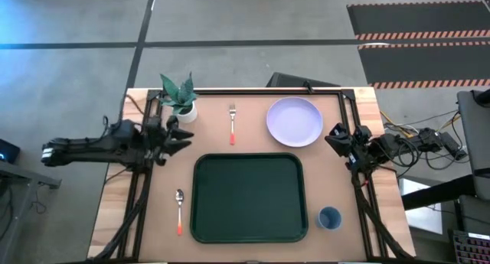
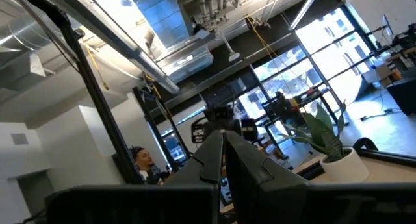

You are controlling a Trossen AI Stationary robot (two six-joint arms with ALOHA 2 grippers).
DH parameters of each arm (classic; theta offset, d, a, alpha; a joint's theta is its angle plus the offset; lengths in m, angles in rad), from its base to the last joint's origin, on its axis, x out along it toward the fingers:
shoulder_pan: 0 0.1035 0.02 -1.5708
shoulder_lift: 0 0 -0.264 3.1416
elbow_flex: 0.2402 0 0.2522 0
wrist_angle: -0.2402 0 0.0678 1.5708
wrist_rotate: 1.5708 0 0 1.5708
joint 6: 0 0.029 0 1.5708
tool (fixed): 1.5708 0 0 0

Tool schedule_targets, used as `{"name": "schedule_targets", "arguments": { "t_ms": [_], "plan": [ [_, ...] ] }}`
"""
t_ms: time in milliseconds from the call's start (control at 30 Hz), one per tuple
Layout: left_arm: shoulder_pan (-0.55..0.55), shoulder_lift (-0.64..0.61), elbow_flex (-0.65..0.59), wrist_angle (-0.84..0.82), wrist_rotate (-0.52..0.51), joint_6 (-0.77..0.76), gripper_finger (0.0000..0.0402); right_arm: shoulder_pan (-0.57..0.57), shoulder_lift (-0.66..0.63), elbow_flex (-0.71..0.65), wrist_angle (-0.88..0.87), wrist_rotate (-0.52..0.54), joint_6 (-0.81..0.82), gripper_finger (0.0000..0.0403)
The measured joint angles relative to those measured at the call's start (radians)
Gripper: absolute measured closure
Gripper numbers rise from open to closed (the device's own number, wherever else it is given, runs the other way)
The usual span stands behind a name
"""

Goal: Pick and place plate/cup/fork/spoon on tray
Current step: Put the orange spoon on the left of the dark green tray

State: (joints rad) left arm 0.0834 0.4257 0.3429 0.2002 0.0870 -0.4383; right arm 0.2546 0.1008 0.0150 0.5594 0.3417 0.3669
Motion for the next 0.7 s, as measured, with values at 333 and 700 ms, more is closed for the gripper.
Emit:
{"name": "schedule_targets", "arguments": {
  "t_ms": [333, 700],
  "plan": [
    [0.0, 0.152, 0.152, -0.304, -0.163, -0.072, 0.0269, 0.0, 0.0, 0.0, 0.0, 0.0, 0.001, 0.0394],
    [-0.004, 0.329, 0.179, -0.417, 0.015, -0.454, 0.0297, 0.0, 0.0, 0.0, 0.0, -0.001, -0.001, 0.0394]
  ]
}}
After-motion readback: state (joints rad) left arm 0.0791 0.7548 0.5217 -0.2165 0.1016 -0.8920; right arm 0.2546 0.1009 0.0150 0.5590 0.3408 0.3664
